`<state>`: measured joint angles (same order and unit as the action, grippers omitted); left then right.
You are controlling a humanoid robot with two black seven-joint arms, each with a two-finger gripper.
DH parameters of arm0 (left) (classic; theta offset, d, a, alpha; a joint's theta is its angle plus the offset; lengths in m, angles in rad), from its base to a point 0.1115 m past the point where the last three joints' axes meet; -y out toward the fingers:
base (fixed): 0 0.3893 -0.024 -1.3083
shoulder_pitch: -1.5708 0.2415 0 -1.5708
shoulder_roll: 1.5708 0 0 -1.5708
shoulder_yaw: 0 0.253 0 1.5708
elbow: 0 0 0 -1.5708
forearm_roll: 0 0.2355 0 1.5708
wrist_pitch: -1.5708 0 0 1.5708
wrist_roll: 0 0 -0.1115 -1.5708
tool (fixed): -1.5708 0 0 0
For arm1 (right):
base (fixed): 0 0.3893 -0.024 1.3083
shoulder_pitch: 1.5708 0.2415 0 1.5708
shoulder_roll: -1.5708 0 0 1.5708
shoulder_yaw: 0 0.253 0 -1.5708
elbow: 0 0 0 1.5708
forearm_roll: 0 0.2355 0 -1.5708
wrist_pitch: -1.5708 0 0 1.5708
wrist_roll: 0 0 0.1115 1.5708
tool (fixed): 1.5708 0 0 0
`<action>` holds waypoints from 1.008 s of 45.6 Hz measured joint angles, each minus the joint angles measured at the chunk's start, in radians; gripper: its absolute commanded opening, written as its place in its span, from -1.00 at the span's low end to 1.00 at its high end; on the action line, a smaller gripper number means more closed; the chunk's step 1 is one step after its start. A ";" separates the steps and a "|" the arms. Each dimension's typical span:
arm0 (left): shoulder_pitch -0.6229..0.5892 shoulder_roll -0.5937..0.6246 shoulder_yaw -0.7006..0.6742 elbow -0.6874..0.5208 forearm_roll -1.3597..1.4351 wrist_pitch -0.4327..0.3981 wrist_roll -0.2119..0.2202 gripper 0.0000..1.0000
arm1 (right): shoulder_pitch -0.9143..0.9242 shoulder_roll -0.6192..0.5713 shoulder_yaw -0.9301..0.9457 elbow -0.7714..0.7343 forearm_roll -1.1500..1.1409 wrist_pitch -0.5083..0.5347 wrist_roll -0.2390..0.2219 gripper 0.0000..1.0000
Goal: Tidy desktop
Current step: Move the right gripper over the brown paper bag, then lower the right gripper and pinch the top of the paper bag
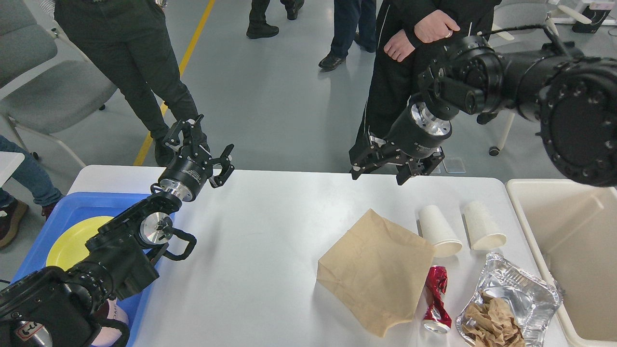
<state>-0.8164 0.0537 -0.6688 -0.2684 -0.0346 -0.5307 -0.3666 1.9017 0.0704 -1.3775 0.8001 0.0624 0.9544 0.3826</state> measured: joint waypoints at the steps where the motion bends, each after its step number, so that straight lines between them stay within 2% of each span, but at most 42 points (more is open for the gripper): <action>1: 0.000 0.000 0.000 0.000 0.000 0.000 0.000 0.93 | 0.022 0.004 0.000 0.007 -0.001 0.002 0.000 1.00; 6: 0.000 0.000 0.000 0.000 0.000 0.000 0.000 0.93 | 0.107 0.040 0.001 0.035 -0.003 0.005 0.001 1.00; 12: 0.000 0.000 0.000 0.000 0.000 0.000 0.000 0.93 | 0.122 0.072 0.007 0.037 -0.004 0.006 -0.001 1.00; 14: 0.000 0.000 0.000 0.000 0.000 0.000 0.000 0.93 | 0.103 0.076 0.008 0.033 -0.001 0.005 -0.002 0.99; 20: 0.000 0.000 0.000 0.000 0.000 0.000 0.000 0.93 | 0.002 0.100 0.008 0.020 0.015 0.006 -0.005 0.75; 24: 0.000 0.000 0.000 0.000 0.000 0.000 0.000 0.93 | -0.081 0.120 -0.002 0.015 0.082 -0.019 -0.009 0.72; 28: 0.000 0.000 0.000 -0.001 0.000 0.000 0.000 0.93 | -0.140 0.125 -0.013 0.015 0.173 -0.071 -0.034 0.57; 30: 0.000 0.000 0.000 -0.001 0.000 0.000 0.000 0.93 | -0.165 0.126 -0.017 0.014 0.216 -0.100 -0.061 0.37; 32: 0.000 0.000 0.000 -0.001 0.000 0.000 0.000 0.93 | -0.188 0.127 -0.018 0.015 0.250 -0.125 -0.095 0.28; 35: 0.000 0.000 0.000 0.000 0.000 0.000 0.000 0.93 | -0.216 0.127 -0.018 0.015 0.280 -0.157 -0.141 0.25; 38: 0.000 0.000 0.000 0.000 0.000 0.000 0.000 0.93 | -0.237 0.127 -0.012 0.015 0.295 -0.177 -0.166 0.20; 46: 0.000 0.000 0.000 0.000 0.000 0.000 0.000 0.93 | -0.299 0.126 -0.004 -0.002 0.302 -0.218 -0.183 0.26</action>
<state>-0.8163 0.0537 -0.6688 -0.2686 -0.0346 -0.5307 -0.3666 1.6026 0.1959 -1.3810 0.7977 0.3640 0.7366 0.2000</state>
